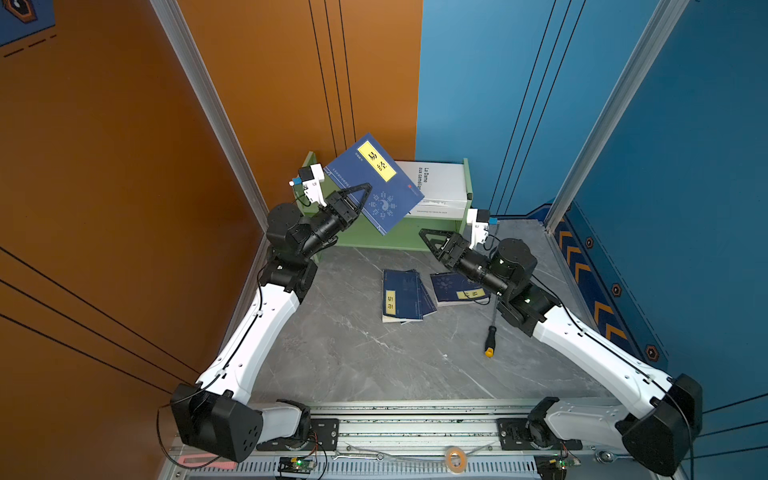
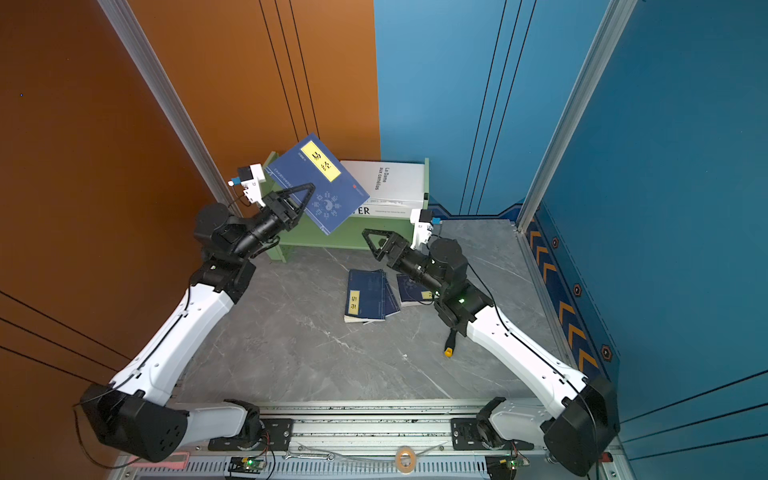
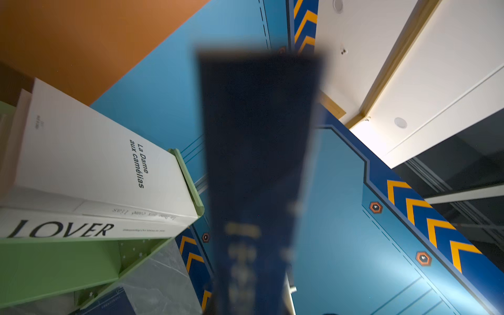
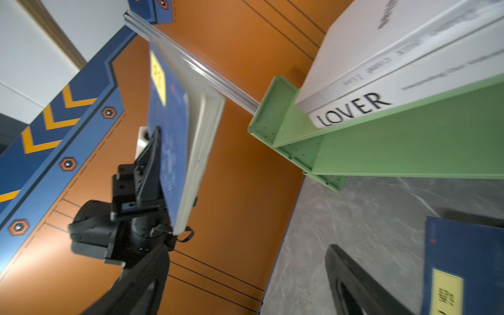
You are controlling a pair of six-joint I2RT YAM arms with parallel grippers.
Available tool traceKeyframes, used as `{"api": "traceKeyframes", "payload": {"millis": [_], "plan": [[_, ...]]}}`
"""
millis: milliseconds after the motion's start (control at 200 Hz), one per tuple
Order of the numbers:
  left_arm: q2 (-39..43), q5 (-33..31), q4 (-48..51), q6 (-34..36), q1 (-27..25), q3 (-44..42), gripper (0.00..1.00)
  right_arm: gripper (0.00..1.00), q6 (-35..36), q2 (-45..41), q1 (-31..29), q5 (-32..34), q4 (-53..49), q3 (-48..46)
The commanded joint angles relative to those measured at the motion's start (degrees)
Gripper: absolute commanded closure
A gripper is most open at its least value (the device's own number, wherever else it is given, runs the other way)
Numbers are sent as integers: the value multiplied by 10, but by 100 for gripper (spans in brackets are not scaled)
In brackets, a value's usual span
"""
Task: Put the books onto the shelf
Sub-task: 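Grip the raised blue book with the right gripper beside the left gripper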
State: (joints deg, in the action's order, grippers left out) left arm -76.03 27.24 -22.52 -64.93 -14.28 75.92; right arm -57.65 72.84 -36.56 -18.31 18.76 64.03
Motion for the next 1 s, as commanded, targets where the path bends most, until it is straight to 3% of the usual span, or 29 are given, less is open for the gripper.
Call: {"api": "traceKeyframes", "payload": {"millis": [0, 280, 596, 736, 891, 996], "plan": [[-17, -60, -60, -45, 3, 24, 100, 10, -13, 24, -15, -48, 98, 45], [-38, -90, -140, -119, 1, 6, 100, 18, -18, 127, -33, -27, 55, 161], [-26, -91, -153, -125, 3, -4, 100, 31, -29, 200, -54, -14, 35, 245], [-25, -89, -155, -132, 0, -8, 100, 47, -40, 220, -55, -10, 50, 262], [-22, -93, -158, -126, -5, -9, 100, 53, -70, 240, -55, 10, 93, 260], [-22, -91, -158, -127, -6, -9, 100, 67, -90, 255, -54, 16, 111, 268]]}}
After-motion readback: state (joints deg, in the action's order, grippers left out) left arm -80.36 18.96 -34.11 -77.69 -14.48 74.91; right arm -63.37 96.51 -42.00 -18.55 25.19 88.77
